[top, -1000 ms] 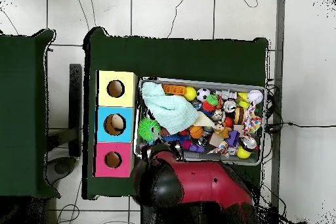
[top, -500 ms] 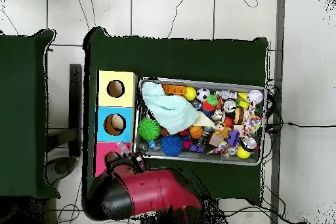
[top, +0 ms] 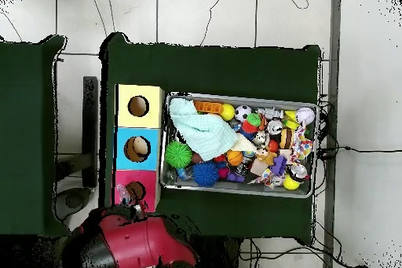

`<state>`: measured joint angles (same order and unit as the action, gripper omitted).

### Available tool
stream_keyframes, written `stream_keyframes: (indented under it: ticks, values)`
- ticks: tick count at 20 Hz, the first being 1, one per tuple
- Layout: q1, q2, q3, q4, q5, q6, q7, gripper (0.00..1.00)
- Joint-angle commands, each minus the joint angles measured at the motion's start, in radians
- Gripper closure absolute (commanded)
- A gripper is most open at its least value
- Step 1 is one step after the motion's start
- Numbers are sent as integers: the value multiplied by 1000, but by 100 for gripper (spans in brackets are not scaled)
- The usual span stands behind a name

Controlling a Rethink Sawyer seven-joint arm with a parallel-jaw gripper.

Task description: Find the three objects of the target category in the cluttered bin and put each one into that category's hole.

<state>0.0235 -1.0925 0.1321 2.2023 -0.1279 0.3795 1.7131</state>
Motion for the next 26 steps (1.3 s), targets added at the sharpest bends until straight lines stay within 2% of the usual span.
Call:
stream_keyframes:
  ticks: [1,6,13,23,26]
  values:
    - [56,33,-97,-44,92,82,326,100]
    - [42,68,-87,-30,98,-59,309,100]
    - [51,141,-105,-59,87,-224,323,100]
    - [78,186,-155,-51,124,-365,325,100]
    - [69,190,-148,-34,137,-405,331,100]
